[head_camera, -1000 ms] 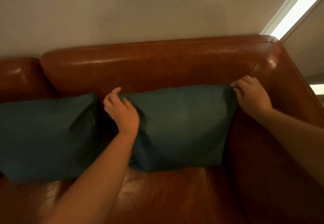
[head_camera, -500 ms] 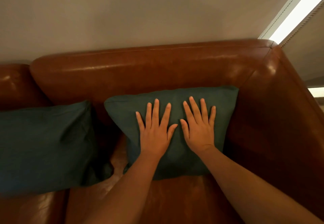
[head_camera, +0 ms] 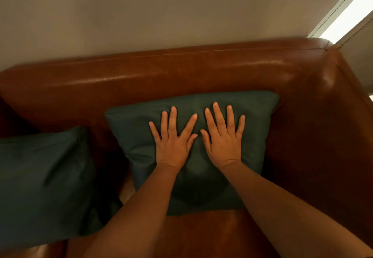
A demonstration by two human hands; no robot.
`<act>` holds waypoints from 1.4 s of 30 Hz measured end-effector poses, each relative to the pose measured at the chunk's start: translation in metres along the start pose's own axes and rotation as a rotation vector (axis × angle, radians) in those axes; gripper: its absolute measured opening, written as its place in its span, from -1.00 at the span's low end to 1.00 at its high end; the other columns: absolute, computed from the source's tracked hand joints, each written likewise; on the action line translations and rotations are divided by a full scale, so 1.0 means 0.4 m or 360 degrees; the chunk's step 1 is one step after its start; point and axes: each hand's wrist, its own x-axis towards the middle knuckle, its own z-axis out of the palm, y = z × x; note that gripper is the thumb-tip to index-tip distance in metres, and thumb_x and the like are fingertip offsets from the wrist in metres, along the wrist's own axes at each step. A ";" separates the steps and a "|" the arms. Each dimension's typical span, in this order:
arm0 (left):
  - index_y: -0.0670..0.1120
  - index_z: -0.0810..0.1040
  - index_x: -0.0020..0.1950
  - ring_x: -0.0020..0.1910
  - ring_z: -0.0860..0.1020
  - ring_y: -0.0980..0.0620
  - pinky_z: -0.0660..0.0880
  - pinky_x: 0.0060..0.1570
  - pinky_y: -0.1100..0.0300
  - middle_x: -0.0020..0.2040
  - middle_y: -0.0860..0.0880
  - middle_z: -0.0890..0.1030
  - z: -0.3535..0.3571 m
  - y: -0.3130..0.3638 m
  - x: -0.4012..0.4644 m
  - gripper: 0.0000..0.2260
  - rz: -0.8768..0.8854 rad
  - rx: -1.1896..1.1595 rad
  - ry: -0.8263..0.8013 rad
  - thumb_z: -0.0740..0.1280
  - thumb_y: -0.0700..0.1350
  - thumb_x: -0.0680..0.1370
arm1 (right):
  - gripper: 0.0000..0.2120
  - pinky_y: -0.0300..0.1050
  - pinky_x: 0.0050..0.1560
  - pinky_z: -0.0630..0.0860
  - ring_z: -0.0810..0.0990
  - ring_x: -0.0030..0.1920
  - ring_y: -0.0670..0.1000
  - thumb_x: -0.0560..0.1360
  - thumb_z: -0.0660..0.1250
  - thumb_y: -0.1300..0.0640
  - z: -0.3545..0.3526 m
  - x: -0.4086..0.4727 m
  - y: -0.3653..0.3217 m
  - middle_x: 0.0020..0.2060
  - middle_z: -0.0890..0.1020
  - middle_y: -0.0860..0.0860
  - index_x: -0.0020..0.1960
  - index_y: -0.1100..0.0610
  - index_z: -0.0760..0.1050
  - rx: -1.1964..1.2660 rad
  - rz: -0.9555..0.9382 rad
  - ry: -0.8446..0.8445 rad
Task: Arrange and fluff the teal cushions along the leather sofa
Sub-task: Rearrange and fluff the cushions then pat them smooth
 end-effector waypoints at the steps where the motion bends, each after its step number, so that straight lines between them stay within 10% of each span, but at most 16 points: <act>1: 0.25 -0.10 0.51 0.50 -0.06 -0.20 -0.09 0.39 -0.35 0.50 -0.19 0.05 0.009 -0.005 0.004 -0.53 0.0017 -0.0010 0.0015 -0.05 0.22 0.62 | -0.48 0.27 0.44 -0.13 0.08 0.50 0.16 0.60 0.03 -0.13 0.005 0.001 0.001 0.51 0.21 0.01 0.52 0.00 0.12 -0.0007 0.0002 0.0011; 15: 0.24 -0.06 0.52 0.54 -0.12 -0.14 -0.15 0.43 -0.23 0.48 -0.21 0.13 -0.046 -0.218 -0.033 -0.49 0.0411 0.0185 0.0119 0.06 0.18 0.60 | -0.47 0.29 0.45 -0.16 0.03 0.52 0.16 0.62 -0.09 -0.18 -0.042 -0.046 0.059 0.53 0.12 0.02 0.54 -0.01 0.04 -0.0031 -0.0198 0.0023; 22: 0.10 0.21 0.50 0.53 -0.08 -0.24 -0.14 0.43 -0.25 0.54 -0.27 0.02 -0.180 -0.293 -0.124 -0.58 -0.0191 0.0113 -0.0048 0.10 0.01 0.63 | -0.48 0.32 0.42 -0.21 -0.11 0.53 0.14 0.63 -0.08 -0.08 -0.108 -0.093 0.173 0.54 0.06 0.05 0.55 0.06 0.01 0.0050 0.0292 0.0069; 32: -0.20 -0.03 0.53 0.52 -0.05 -0.23 -0.05 0.42 -0.25 0.55 -0.21 -0.06 -0.180 0.177 -0.279 -0.18 -0.1551 -0.1000 -0.0242 -0.27 0.38 0.50 | -0.38 0.20 0.45 -0.21 -0.13 0.55 0.09 0.53 -0.13 -0.16 -0.095 -0.280 -0.014 0.56 -0.06 0.02 0.55 0.01 -0.09 0.1208 0.1677 0.0064; 42: -0.18 -0.05 0.54 0.52 -0.04 -0.22 -0.12 0.41 -0.31 0.55 -0.22 0.00 -0.030 0.105 -0.174 -0.34 -0.1456 -0.0775 0.0017 -0.18 0.24 0.58 | -0.35 0.27 0.44 -0.02 0.07 0.52 0.16 0.54 -0.20 -0.23 -0.001 -0.188 -0.052 0.53 0.12 0.07 0.55 0.04 0.00 0.0984 0.1723 0.0292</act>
